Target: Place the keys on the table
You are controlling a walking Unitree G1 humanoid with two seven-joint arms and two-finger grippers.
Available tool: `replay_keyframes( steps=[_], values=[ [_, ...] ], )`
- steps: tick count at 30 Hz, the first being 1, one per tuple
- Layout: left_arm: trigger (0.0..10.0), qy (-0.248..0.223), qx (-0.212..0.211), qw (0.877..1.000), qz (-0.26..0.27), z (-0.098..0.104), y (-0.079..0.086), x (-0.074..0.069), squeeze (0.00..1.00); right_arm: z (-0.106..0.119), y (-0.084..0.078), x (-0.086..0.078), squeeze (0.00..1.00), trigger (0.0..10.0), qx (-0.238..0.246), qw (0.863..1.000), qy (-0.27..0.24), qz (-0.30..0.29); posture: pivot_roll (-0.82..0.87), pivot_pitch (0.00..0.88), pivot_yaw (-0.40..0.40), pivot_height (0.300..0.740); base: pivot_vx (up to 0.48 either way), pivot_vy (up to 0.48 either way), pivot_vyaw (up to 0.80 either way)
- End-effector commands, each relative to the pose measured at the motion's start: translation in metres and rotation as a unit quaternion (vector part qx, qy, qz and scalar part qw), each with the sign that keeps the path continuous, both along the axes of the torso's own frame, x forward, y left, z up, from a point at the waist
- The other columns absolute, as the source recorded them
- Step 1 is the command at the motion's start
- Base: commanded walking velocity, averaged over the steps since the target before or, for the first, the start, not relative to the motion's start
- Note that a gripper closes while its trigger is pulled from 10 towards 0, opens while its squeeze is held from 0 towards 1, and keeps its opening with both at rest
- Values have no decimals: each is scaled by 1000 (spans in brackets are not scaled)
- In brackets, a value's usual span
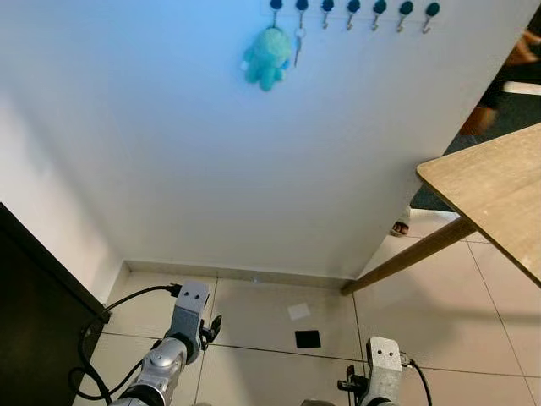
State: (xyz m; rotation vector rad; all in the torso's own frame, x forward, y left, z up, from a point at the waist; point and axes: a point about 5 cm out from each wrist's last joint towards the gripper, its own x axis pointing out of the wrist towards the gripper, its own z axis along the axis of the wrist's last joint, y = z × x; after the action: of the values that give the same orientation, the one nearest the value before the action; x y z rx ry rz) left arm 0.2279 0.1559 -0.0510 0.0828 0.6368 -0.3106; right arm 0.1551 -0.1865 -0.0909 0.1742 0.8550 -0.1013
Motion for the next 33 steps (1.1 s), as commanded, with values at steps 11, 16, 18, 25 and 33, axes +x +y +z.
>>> replay_keyframes(
  steps=[11, 16, 18, 25, 33],
  values=[
    [10000, 21, 19, 999, 28, -8, 12, -13, 0, 2, -9, 1, 0, 10000, -19, 1000, -5, -18, 35, 50, -18, 740, 0, 0, 0],
    [10000, 19, 17, 999, 30, -8, 11, -12, 0, 3, -10, 2, 0, 10000, -21, 1000, -8, -20, 33, 50, -17, 740, 0, 0, 0],
    [10000, 20, 18, 999, 30, -8, 11, -12, 0, 3, -11, 3, 0, 10000, -21, 1000, -8, -22, 32, 52, -16, 740, 0, 0, 0],
    [10000, 18, 18, 999, 31, -8, 11, -11, 0, 3, -13, 1, 0, 10000, -21, 999, -6, -26, 35, 54, -17, 740, 0, 0, 0],
    [10000, 23, 20, 999, 34, -9, 13, -13, 0, 2, -12, 2, 0, 10000, -20, 999, -6, -25, 36, 53, -15, 740, 0, 0, -216]
  ],
)
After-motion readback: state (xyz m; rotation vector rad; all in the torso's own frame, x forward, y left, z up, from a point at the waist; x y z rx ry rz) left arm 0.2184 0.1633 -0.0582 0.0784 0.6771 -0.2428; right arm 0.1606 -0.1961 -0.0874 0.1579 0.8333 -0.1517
